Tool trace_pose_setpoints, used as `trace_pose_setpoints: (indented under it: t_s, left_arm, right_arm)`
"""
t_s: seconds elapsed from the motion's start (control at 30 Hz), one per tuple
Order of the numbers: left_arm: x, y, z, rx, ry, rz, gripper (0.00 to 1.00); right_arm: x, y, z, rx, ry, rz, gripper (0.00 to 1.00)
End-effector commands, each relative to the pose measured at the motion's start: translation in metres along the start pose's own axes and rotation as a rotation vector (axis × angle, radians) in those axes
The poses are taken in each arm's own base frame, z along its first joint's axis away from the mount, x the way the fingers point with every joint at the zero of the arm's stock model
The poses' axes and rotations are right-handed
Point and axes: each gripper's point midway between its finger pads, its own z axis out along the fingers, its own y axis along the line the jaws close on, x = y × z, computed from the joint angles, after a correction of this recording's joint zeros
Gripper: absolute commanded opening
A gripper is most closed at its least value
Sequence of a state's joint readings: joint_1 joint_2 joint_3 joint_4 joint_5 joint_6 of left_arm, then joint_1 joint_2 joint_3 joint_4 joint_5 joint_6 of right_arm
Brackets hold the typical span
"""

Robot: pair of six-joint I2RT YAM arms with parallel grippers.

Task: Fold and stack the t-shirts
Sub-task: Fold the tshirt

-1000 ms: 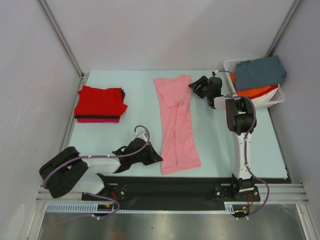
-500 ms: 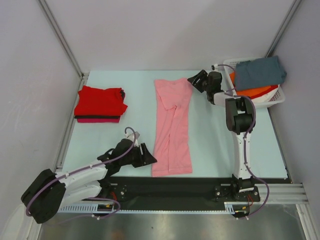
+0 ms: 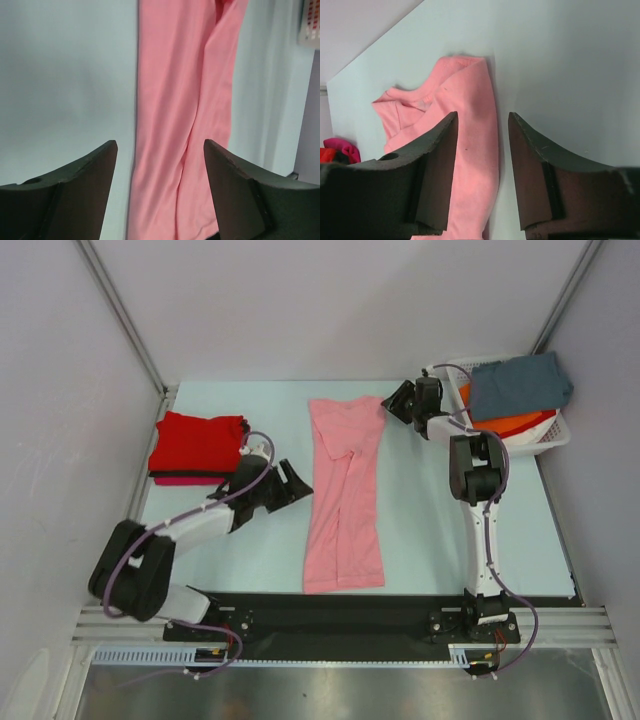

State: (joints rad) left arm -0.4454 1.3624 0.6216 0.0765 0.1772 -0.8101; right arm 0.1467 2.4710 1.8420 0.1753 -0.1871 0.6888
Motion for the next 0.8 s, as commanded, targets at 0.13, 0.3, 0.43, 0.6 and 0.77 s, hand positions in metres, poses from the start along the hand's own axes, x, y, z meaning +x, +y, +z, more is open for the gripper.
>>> trace_pose_setpoints:
  t_s: [0.13,0.3,0.43,0.6,0.77]
  left_arm:
    - [-0.084,-0.019,0.086,0.01,-0.097,-0.015,0.71]
    - [-0.127,-0.029,0.139,0.01,-0.108,-0.033,0.68]
    - [-0.142,-0.022,0.169,-0.004,-0.087,-0.064,0.63]
    - [-0.177,-0.011,0.208,-0.002,-0.093,-0.117,0.52]
    - [-0.223,-0.009,0.233,0.058,-0.111,-0.197,0.33]
  right_arm:
    - [0.009,-0.008,0.011,0.062,0.021,-0.061,0.45]
    - [0.017,-0.004,0.019,0.062,0.037,-0.07,0.42]
    - [0.023,0.002,0.025,0.051,0.047,-0.077,0.35]
    - [0.025,0.008,0.034,0.029,0.049,-0.07,0.16]
    - [0.015,0.018,0.04,0.001,0.029,-0.049,0.03]
